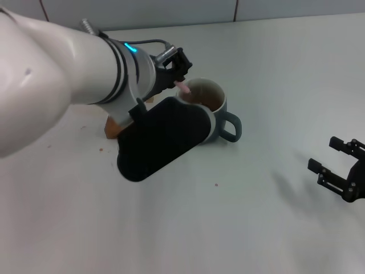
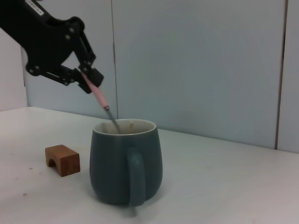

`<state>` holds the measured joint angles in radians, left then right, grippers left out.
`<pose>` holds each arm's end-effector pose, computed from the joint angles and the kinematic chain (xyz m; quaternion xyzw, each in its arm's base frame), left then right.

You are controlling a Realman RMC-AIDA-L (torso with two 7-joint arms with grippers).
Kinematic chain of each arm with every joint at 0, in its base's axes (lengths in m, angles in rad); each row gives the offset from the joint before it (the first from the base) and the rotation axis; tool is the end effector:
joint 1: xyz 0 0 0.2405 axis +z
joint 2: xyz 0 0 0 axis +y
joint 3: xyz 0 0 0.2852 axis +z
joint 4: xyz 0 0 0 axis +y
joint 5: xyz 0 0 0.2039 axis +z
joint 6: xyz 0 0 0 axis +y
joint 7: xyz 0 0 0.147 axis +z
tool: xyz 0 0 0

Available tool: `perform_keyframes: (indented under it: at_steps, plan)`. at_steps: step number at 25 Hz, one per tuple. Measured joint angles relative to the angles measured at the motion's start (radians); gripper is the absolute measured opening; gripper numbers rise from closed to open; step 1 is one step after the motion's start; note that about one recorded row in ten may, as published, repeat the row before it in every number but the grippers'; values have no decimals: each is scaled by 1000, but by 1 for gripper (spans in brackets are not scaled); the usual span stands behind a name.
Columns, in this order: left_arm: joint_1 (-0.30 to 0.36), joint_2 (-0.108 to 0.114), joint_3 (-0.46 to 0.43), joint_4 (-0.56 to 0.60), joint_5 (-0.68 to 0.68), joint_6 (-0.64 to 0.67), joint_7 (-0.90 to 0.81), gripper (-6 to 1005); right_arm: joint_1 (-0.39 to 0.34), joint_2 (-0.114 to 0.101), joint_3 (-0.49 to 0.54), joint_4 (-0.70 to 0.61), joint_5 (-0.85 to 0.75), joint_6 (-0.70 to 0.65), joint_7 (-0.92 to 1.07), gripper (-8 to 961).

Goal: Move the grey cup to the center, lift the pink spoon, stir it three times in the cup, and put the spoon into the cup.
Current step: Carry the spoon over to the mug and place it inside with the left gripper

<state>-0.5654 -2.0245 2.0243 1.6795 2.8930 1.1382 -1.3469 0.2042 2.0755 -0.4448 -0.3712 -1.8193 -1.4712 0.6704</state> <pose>-0.1100 0.3487 -0.0642 -0.7096 0.6077 0.3238 0.1495 0.3909 0.2317 -0.0194 -0.8737 0.1951 0.2450 0.3723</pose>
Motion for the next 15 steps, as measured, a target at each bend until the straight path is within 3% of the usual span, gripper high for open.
perform_keyframes:
  at_steps: [9, 15]
  plan:
    - [-41, -8, -35, -68, 0, -30, -1, 211, 2, -2, 0, 0, 0, 0, 0, 703]
    - [-28, -3, -60, -70, 0, -24, -1, 214, 4, -2, 0, -2, 0, 0, 0, 703]
